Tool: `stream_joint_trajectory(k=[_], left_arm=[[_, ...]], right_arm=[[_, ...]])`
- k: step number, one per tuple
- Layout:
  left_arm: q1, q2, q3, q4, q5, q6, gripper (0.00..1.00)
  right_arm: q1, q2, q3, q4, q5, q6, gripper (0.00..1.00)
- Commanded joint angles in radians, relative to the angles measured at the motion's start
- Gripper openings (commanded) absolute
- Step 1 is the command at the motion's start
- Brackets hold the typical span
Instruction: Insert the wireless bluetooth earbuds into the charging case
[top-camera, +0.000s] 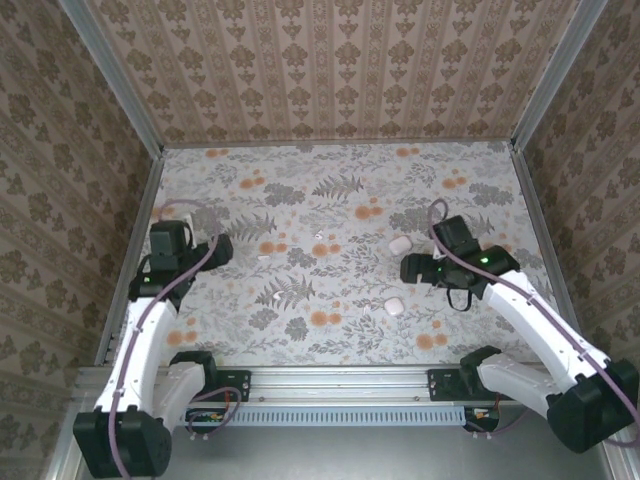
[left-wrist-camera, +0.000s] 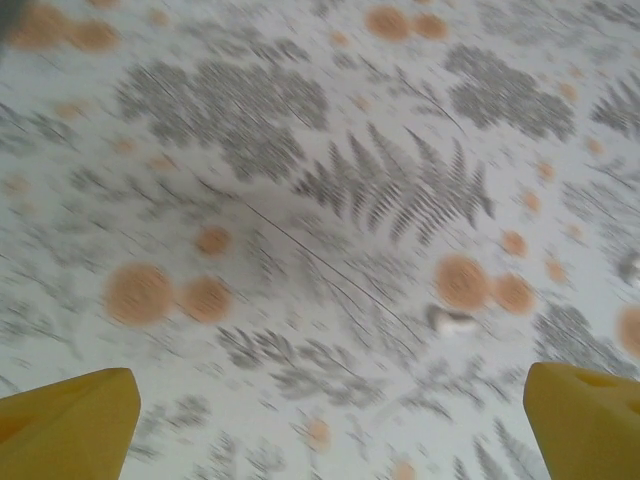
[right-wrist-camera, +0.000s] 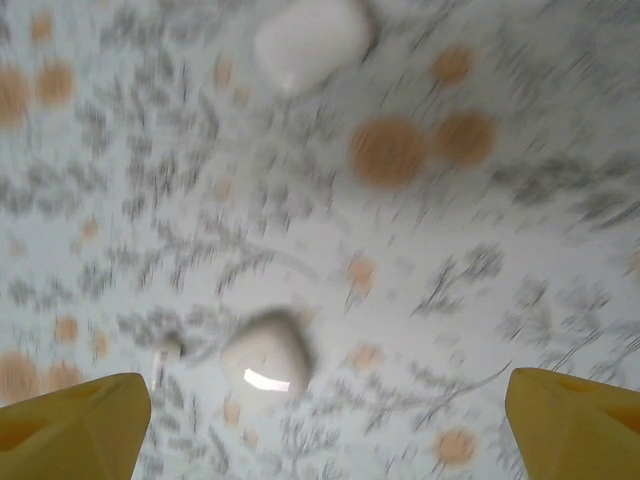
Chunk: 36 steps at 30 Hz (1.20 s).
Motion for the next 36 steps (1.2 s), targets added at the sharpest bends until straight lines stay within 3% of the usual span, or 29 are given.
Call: stream_joint_trajectory(k=[1,6,12,23,36], left_arm=[[-0.096,-0.021,-0.065,-0.048,0.127,-0.156,0.99],[-0.428,0.024,-0.093,0.024,-0.048,-0.289,0.99],[-0.595,0.208,-0.031,0.122,-0.057,-0.305,0.86],[-0.706,0.428,0.12,0.143,-0.086,-0.284,0.83],[-0.7,0.389,0.142,0.081,-0.161,-0.25,0.88]], right_arm=[[0.07,0.062,-0.014,-0.095,-0.016,0.071,0.93],[0.146,0.166,0.0,-0.09,-0.024,0.091,0.91],[0.225,0.278,0.0,-0.043,-0.053,0.094,0.71],[0.274,0.476,0.028,-0.01,-0.065,0.071,0.73],[0.285,0.586,0.1,-0.025,-0.037,0.024,0.74]])
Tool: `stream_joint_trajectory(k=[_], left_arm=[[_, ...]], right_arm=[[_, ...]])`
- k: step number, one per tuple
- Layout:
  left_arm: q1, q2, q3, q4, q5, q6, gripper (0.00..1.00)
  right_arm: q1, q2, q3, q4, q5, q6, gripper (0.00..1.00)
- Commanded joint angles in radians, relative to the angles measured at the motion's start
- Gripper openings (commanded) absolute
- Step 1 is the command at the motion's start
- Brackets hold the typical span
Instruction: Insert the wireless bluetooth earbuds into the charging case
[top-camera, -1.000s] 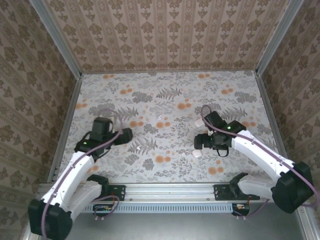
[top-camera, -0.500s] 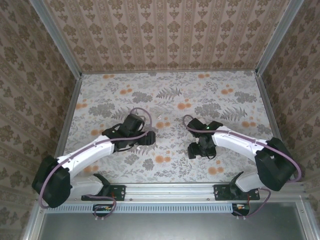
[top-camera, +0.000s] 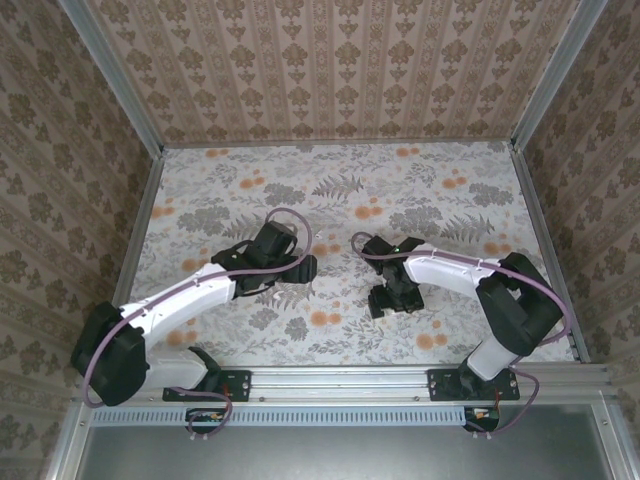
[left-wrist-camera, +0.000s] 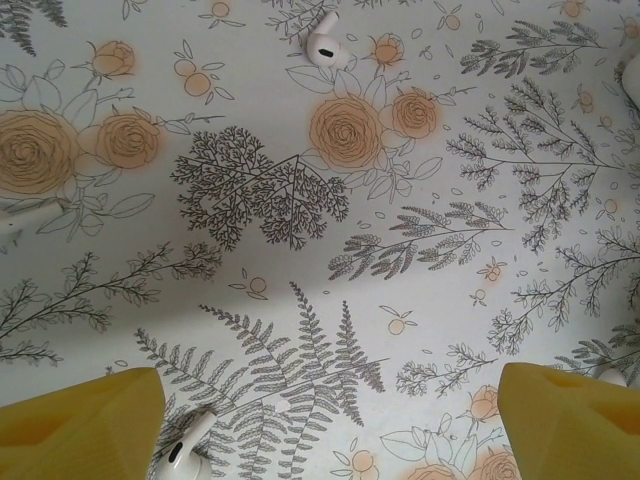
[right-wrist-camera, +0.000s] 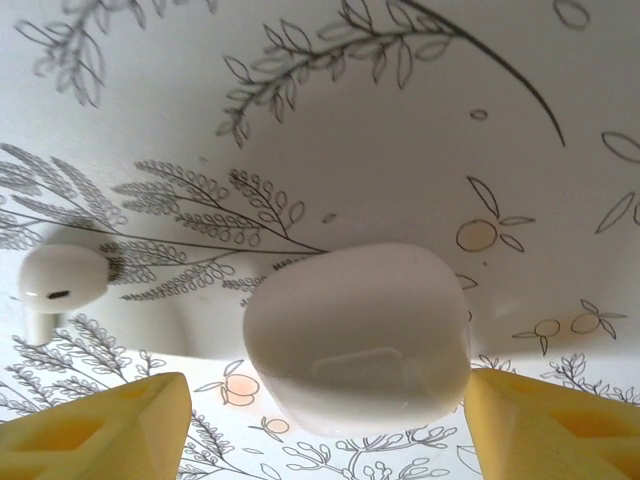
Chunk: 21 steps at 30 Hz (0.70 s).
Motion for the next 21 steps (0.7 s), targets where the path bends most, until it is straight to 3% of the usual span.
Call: stream_joint_trajectory(k=[1,13,21], left_arm=[[0.002,-0.031,0.018,-0.031,-0.034,0.016,0.88],[0.008,-0.046,0.005,-0.044,-0.047,0.011,0.88],[0.011,-0.06,-0.002,-0.009,-0.033,0.033,0.89]], right_arm=[[0.008,0.019,0.03,-0.029,0.021,-0.026,0.74],[0.006,0.125,0.086,-0.052,0.096,-0.095,0.62],[0.005,0.134,0.084,-0.052,0.083,-0.069,0.43]])
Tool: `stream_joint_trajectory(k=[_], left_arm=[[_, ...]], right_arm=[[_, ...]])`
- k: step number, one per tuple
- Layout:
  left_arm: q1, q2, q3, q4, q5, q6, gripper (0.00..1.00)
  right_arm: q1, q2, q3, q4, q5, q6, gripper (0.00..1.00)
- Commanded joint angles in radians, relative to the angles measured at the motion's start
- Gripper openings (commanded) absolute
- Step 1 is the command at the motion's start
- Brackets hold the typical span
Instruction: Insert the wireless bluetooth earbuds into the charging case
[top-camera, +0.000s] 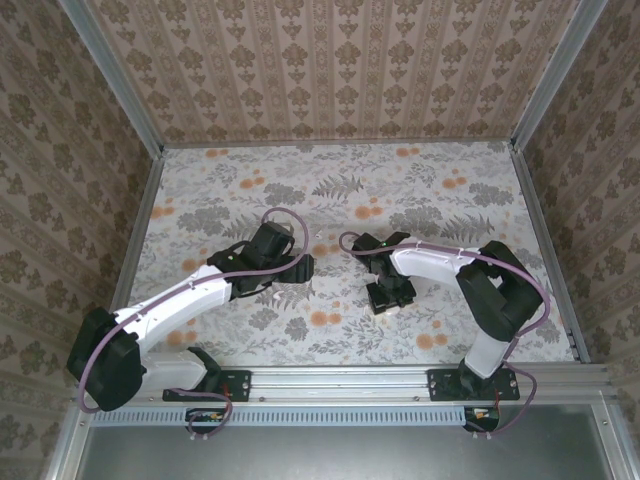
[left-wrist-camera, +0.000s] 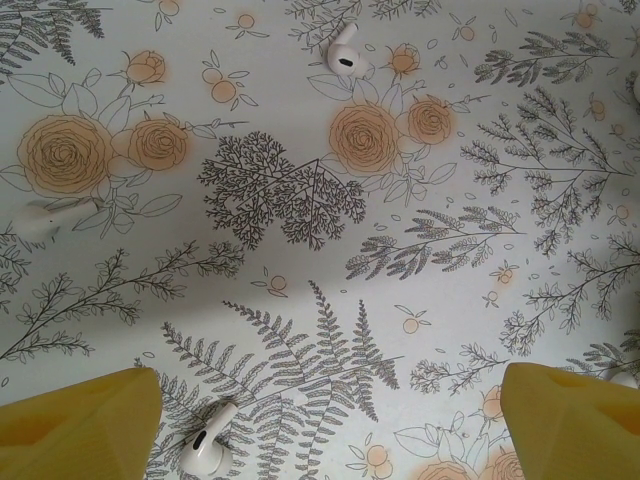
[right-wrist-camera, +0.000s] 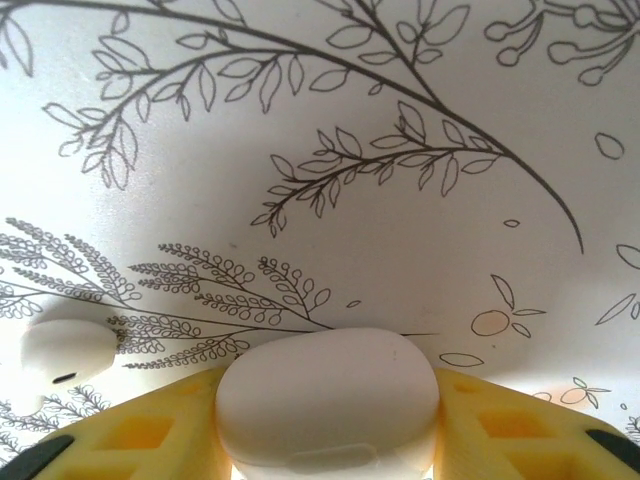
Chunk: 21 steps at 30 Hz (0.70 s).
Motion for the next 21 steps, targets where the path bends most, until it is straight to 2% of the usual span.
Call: stream_joint_trajectory(k=[1,5,14,17,21], left_arm=[[0.008,-0.037,-0.002,0.029,-0.001,0.036,0.89],[0.008,-0.055,-0.008,0.105,0.018,0.044,0.89],[-0.003,-0.163,-0.049,0.303,0.181,0.139,0.89],[-0.033,-0.196,-0.075,0.425,0.212,0.161,0.88],[-0.109,-0.181,-0.054,0.527,0.219,0.241,0.88]], right_arm=[[-0.002,0.005,-0.003,-0.025,0.026,0.018,0.42],[-0.007,-0.058,0.019,-0.044,0.003,0.066,0.41],[-0.02,-0.259,0.191,-0.142,-0.025,0.185,0.4],[-0.039,-0.328,0.246,-0.127,-0.059,0.242,0.4],[-0.072,-0.44,0.266,-0.019,-0.154,0.348,0.4]])
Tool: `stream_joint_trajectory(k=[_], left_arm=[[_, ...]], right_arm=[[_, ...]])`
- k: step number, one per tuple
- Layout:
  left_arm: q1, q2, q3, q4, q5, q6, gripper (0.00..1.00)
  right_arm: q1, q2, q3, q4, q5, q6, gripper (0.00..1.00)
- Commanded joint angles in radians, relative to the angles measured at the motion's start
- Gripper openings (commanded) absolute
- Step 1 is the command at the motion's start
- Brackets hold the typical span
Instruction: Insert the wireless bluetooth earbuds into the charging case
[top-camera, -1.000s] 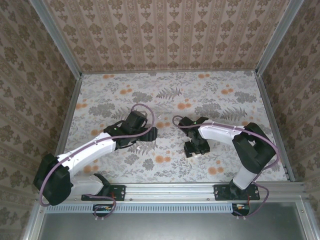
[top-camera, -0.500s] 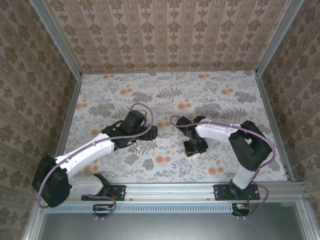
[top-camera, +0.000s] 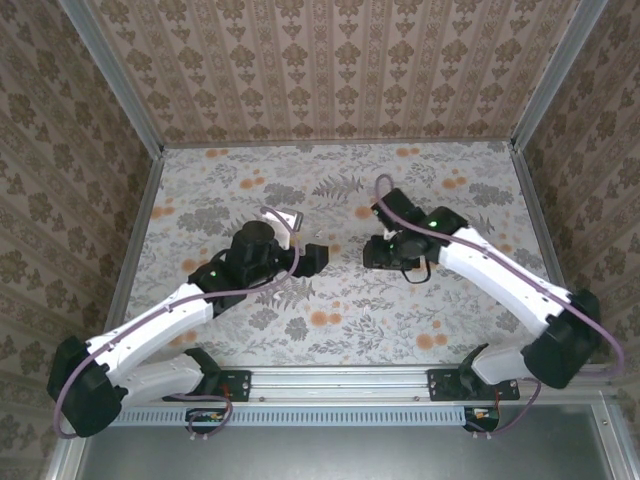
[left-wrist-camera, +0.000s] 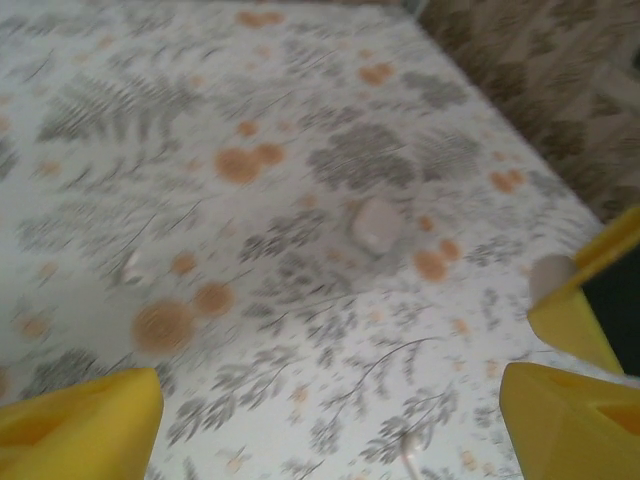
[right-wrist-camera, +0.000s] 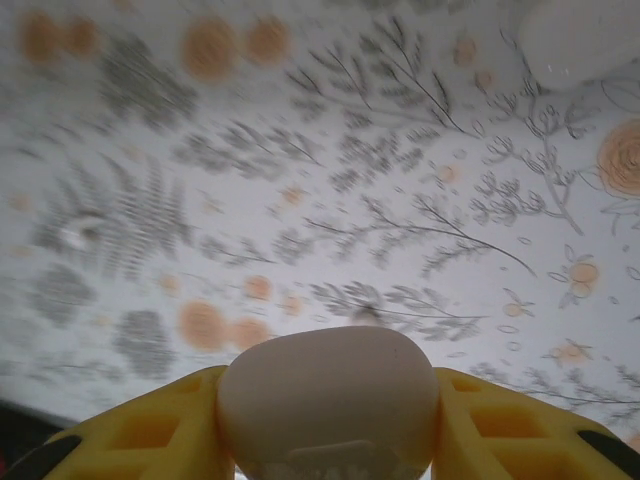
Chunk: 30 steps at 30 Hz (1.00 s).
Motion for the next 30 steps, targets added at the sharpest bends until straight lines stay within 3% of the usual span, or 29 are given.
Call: stream_joint_trajectory(k=[1,8,17,30], left_arm=[[-0.066,0.009,0.013,0.164,0.041,0.109,0.88],[-0.131,0.118,0.044,0.368,0.123,0.166,0.84],[-0.142,0.231,0.095,0.49,0.151,0.089,0.76],[-0.117,0.247,0.075,0.562,0.167,-0.03,0.46]], right_arm=[[-0.027,-0.074,0.018,0.066,-0.099,0.142,0.39],[-0.049,-0.142,0.029,0.18,-0.185,0.272,0.39],[-0.049,-0.181,0.012,0.215,-0.204,0.325,0.39],[-0.049,-0.209,-0.027,0.247,-0.203,0.353,0.39]])
